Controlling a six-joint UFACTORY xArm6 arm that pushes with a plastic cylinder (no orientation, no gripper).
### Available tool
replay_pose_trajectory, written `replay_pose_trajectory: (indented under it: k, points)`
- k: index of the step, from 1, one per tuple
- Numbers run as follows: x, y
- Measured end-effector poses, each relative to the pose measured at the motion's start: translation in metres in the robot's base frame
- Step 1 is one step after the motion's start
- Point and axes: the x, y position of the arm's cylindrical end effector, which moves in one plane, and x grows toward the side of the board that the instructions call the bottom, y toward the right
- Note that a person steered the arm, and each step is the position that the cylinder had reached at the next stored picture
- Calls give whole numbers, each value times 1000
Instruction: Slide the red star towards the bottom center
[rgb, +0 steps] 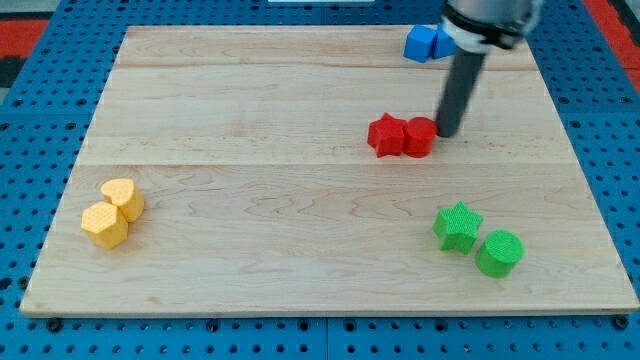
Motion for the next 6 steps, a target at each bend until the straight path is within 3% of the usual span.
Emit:
replay_pose_trajectory:
  k: [1, 2, 5, 6]
  points:
    - [-32, -23]
    - [-36, -17]
    - [67, -128]
    - [43, -127]
